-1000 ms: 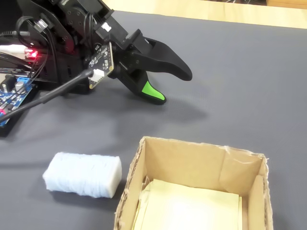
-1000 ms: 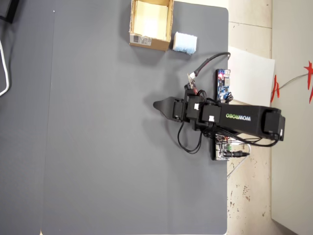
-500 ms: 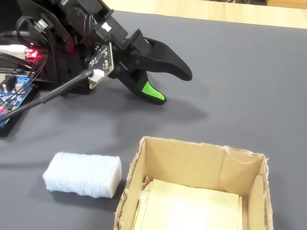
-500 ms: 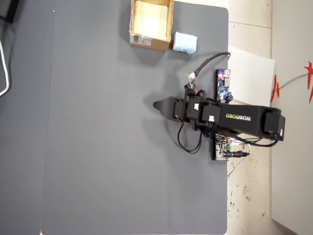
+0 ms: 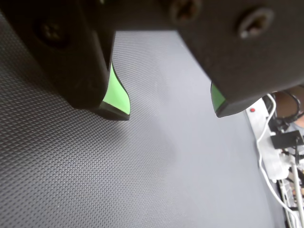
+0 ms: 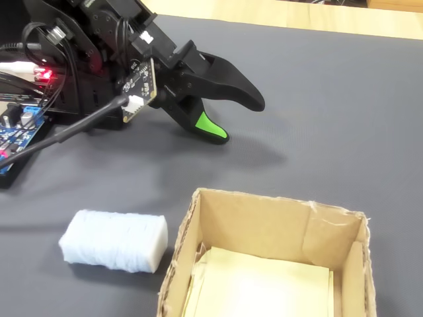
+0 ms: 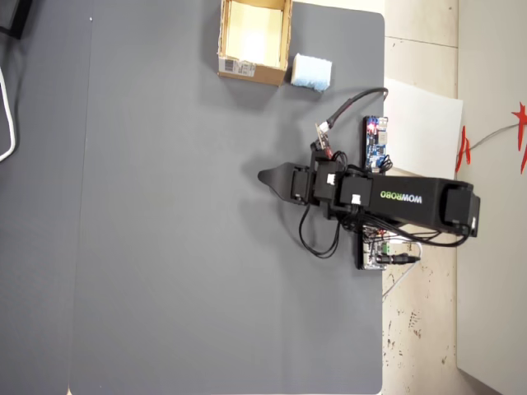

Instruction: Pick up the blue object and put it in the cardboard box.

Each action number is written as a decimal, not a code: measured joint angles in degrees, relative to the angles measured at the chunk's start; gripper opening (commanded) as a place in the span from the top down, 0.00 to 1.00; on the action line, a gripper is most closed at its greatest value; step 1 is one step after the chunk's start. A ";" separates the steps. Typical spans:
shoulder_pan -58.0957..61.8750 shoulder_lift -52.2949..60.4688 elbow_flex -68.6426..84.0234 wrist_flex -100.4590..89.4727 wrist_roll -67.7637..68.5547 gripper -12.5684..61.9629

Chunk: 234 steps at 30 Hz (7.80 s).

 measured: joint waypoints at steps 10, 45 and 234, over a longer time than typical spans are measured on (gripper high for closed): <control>-0.09 0.00 0.00 -0.09 0.00 0.37; 0.00 0.00 -1.93 0.53 -9.32 0.37; -3.43 0.00 -8.96 3.60 -3.87 0.38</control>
